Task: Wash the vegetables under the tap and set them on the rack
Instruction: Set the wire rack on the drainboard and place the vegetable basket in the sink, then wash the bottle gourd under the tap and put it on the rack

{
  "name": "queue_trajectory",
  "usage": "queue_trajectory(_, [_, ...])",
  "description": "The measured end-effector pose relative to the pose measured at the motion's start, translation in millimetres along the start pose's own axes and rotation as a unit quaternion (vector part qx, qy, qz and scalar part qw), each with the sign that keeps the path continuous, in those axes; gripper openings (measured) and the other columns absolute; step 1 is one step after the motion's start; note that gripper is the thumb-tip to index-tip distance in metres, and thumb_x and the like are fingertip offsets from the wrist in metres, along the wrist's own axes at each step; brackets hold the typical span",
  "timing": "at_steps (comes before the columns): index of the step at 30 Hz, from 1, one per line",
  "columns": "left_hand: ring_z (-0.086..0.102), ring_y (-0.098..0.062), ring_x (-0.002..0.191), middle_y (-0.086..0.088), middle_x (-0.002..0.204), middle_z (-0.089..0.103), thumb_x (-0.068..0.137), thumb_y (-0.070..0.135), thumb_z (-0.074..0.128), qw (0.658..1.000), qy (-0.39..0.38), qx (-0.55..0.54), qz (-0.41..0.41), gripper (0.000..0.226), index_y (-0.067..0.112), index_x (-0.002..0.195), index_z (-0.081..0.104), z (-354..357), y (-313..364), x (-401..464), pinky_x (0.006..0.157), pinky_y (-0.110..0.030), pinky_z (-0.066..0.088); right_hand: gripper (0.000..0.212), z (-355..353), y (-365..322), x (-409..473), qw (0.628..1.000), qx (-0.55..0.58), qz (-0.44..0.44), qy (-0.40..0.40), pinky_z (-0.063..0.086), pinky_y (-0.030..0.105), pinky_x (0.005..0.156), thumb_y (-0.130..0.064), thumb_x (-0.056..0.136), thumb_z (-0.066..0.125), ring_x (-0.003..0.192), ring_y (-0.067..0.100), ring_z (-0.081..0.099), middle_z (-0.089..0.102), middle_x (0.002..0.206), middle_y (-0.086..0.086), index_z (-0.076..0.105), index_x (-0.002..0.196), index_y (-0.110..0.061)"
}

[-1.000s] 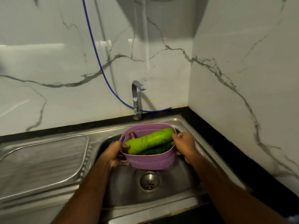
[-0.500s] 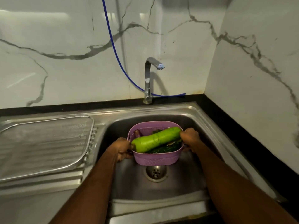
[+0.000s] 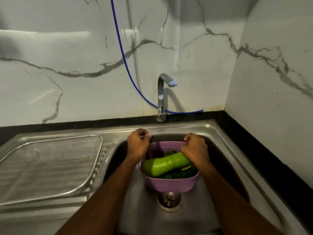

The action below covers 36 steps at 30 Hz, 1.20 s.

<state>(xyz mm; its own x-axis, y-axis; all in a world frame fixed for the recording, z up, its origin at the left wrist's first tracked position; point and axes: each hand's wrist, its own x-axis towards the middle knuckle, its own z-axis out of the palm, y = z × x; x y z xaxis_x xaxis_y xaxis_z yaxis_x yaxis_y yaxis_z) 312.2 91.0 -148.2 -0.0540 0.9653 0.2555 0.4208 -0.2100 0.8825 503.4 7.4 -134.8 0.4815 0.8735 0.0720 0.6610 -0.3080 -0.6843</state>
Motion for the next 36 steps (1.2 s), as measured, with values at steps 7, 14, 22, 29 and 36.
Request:
queue_trajectory(7, [0.067, -0.013, 0.1, -0.005, 0.111, 0.074, 0.092, 0.022, 0.07, 0.997, 0.009, -0.022, 0.077, 0.027, 0.008, 0.116, 0.072, 31, 55, 54, 0.088, -0.021, 0.048, 0.006, 5, 7, 5, 0.999, 0.012, -0.018, 0.028, 0.042, 0.024, 0.082, -0.017, 0.088, 0.066, 0.098, 0.022, 0.066, 0.063, 0.09, -0.003, 0.068, 0.087, -0.023])
queue_trajectory(14, [0.069, -0.014, 0.093, -0.002, 0.105, 0.077, 0.092, 0.029, 0.071, 0.992, -0.006, 0.048, 0.113, 0.024, 0.014, 0.11, 0.076, 47, 70, 76, 0.09, -0.03, 0.053, 0.008, 11, 7, 6, 0.999, -0.019, -0.032, 0.009, 0.047, 0.028, 0.089, -0.019, 0.087, 0.063, 0.105, 0.025, 0.066, 0.071, 0.102, 0.003, 0.07, 0.091, -0.018])
queue_trajectory(22, [0.06, -0.011, 0.086, -0.007, 0.105, 0.074, 0.093, 0.025, 0.069, 0.995, 0.028, 0.048, 0.083, 0.022, 0.01, 0.109, 0.072, 53, 75, 76, 0.083, -0.026, 0.047, 0.01, 14, 5, 6, 0.999, -0.021, -0.034, -0.004, 0.049, 0.031, 0.091, -0.023, 0.086, 0.065, 0.106, 0.026, 0.067, 0.075, 0.101, 0.003, 0.071, 0.091, -0.016])
queue_trajectory(29, [0.067, -0.018, 0.09, -0.008, 0.101, 0.074, 0.092, 0.023, 0.07, 0.998, 0.028, -0.004, 0.064, 0.02, 0.01, 0.106, 0.073, 49, 72, 74, 0.09, -0.038, 0.058, 0.013, 15, 5, 6, 0.998, -0.046, -0.042, -0.012, 0.051, 0.032, 0.09, -0.022, 0.088, 0.064, 0.104, 0.027, 0.068, 0.074, 0.1, 0.006, 0.074, 0.088, -0.014])
queue_trajectory(36, [0.067, -0.016, 0.092, -0.007, 0.104, 0.074, 0.093, 0.023, 0.069, 0.998, 0.016, -0.011, 0.056, 0.022, 0.01, 0.109, 0.072, 48, 74, 71, 0.091, -0.037, 0.058, 0.01, 16, 8, 8, 0.997, -0.051, -0.058, -0.015, 0.048, 0.028, 0.084, -0.022, 0.09, 0.067, 0.095, 0.021, 0.066, 0.071, 0.093, 0.002, 0.071, 0.083, -0.017])
